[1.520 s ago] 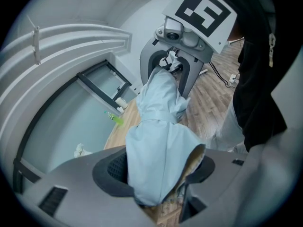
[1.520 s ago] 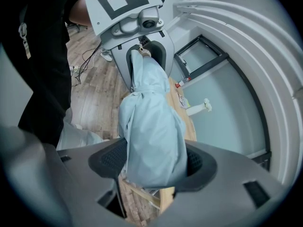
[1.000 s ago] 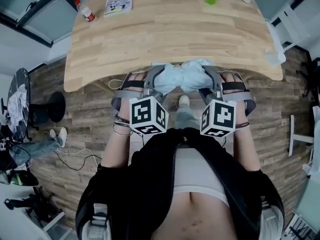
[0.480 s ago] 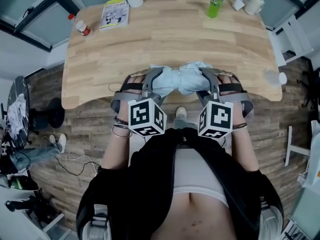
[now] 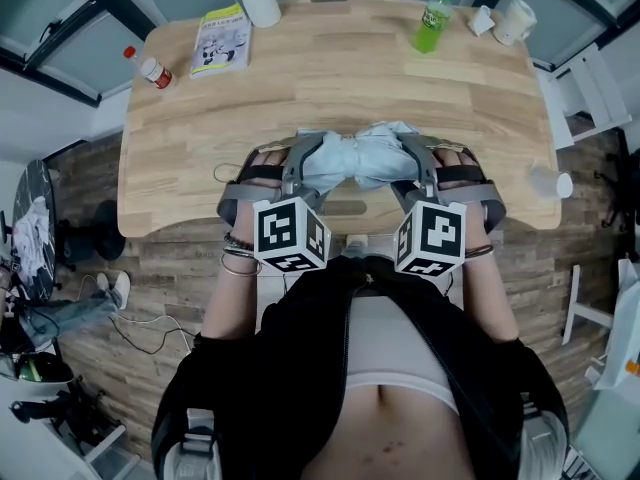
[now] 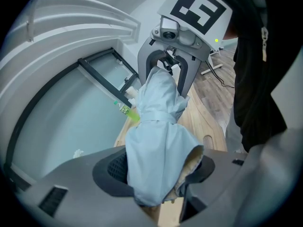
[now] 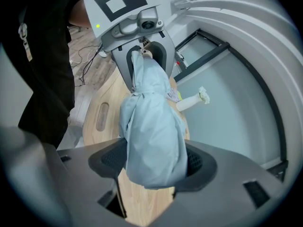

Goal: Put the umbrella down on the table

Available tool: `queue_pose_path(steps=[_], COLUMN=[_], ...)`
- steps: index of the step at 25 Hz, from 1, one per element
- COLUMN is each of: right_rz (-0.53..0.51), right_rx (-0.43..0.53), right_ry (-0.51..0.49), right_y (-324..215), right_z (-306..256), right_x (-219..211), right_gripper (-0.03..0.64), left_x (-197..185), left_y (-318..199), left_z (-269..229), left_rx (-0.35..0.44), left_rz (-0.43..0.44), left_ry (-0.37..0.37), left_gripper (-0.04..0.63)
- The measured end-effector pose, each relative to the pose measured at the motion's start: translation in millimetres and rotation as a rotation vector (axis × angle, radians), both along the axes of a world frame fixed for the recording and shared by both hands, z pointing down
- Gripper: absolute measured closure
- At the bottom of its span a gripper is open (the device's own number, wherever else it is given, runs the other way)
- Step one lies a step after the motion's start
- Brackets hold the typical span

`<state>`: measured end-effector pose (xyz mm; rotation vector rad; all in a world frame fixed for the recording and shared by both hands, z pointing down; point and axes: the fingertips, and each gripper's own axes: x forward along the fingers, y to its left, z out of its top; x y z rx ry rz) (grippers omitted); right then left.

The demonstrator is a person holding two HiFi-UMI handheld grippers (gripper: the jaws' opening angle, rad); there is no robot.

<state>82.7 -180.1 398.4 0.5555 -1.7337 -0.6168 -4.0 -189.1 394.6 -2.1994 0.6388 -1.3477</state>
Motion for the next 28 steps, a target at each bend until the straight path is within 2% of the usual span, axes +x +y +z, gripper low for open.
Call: queue_pose_path(steps=[10, 28], right_rz=[-0.020, 0.013], right_rx=[-0.002, 0.011], right_ry=[0.002, 0.013], right_y=[-33, -65], right_z=[-1, -7], right_x=[8, -18], right_gripper=[0.299, 0.299], left_x=[7, -18], left_y=[-31, -66], left_z=[0, -6], left_rx=[-0.006, 0.002], left_rz=[-0.021, 0.010], left_ry=[0.004, 0.006], left_gripper=[0.331, 0.331])
